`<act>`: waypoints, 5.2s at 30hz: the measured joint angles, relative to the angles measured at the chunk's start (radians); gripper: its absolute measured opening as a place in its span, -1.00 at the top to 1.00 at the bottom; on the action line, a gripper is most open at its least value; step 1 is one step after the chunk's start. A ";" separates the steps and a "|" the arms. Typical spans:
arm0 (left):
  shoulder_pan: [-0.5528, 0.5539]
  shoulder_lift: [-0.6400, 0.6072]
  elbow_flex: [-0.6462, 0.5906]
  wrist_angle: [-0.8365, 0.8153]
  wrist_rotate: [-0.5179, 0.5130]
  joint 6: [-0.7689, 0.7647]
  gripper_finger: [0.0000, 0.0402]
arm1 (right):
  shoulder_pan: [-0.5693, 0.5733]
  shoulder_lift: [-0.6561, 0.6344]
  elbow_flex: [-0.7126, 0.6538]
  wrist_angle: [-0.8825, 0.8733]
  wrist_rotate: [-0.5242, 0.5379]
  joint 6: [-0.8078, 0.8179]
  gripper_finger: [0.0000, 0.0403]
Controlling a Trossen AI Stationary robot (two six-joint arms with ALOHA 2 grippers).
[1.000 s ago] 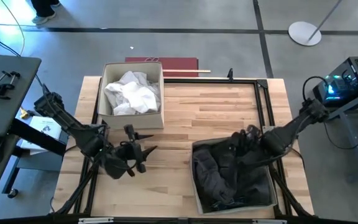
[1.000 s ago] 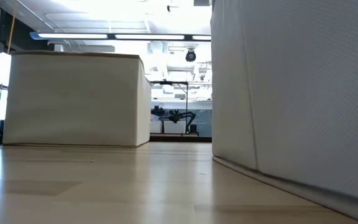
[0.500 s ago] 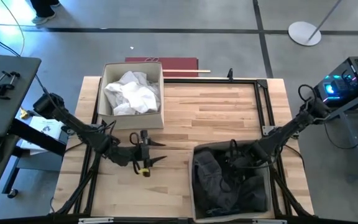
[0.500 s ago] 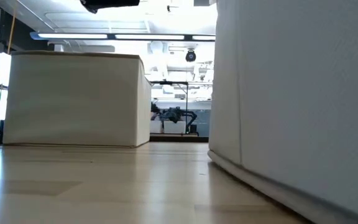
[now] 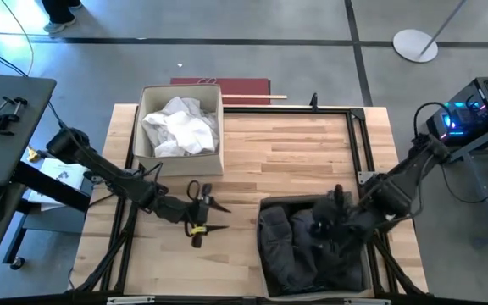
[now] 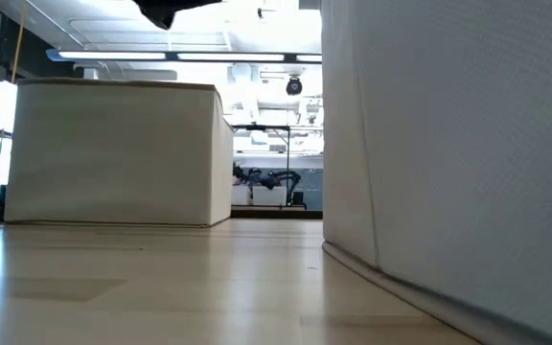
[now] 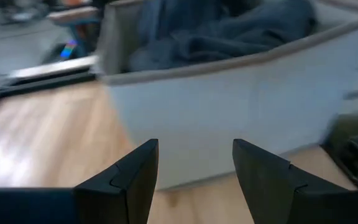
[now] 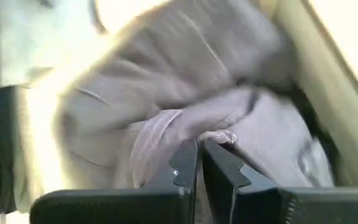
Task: Sort clothes
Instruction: Put the black pants into the bottom laundry bin, then return to Home Position
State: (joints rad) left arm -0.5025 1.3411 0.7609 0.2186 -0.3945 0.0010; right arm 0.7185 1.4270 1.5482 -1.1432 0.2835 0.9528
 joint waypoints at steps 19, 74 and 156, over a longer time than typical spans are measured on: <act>0.082 0.214 0.000 0.240 0.061 -0.042 0.01 | -0.146 0.111 -0.702 0.887 -0.328 -0.096 0.91; 0.252 -0.366 0.000 -1.112 -0.369 -0.674 0.01 | 0.074 0.114 0.104 -0.004 0.339 -0.299 0.36; 0.467 -1.123 -0.640 0.045 0.378 -0.196 0.34 | -0.911 -1.023 -1.384 1.345 -0.433 -0.612 1.00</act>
State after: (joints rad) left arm -0.0350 0.2185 0.1211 0.2639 -0.0169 -0.1950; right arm -0.1927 0.4038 0.1638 0.2020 -0.1496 0.3405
